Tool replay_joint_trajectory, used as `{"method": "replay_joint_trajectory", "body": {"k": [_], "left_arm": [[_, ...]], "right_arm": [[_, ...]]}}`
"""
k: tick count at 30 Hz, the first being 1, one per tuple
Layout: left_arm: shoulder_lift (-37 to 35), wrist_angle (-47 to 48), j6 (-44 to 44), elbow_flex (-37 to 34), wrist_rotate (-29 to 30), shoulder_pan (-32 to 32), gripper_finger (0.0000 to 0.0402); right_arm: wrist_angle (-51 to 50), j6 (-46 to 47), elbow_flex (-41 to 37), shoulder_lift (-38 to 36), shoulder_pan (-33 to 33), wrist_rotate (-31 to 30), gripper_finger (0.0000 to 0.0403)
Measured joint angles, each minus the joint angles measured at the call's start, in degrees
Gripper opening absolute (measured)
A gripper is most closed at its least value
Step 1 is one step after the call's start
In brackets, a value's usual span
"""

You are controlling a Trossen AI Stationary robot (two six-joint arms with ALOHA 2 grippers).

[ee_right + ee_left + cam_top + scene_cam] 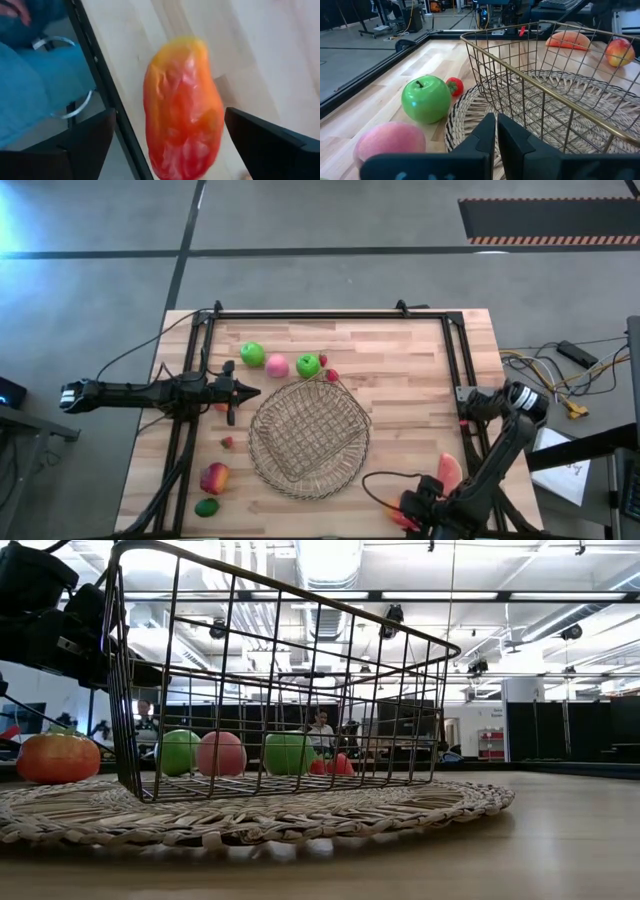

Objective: Build produce basket
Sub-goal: Put the mango into the gold wire basket

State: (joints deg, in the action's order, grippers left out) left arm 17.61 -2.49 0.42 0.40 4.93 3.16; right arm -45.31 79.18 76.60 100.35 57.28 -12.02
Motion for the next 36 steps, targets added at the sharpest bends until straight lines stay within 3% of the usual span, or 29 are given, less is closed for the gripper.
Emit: {"method": "replay_joint_trajectory", "body": {"k": [10, 20, 23, 28, 36], "left_arm": [[0.0, 0.0, 0.0, 0.0, 0.0, 0.0, 0.0003], [0.0, 0.0, 0.0, 0.0, 0.0, 0.0, 0.0003], [0.0, 0.0, 0.0, 0.0, 0.0, 0.0, 0.0003], [0.0, 0.0, 0.0, 0.0, 0.0, 0.0, 0.0003], [0.0, 0.0, 0.0, 0.0, 0.0, 0.0, 0.0003]], "right_arm": [[0.2, -2.8, -0.1, 7.2, -0.6, 2.0, 0.036], [-0.2, -8.9, 0.6, 7.8, -3.2, 1.5, 0.0254], [-1.3, -13.5, 3.3, 7.8, -5.0, 1.2, 0.0248], [-5.9, -23.7, 11.5, 7.8, -8.7, -3.6, 0.0249], [-6.0, -46.9, 27.4, 7.6, -16.4, -18.1, 0.0251]]}}
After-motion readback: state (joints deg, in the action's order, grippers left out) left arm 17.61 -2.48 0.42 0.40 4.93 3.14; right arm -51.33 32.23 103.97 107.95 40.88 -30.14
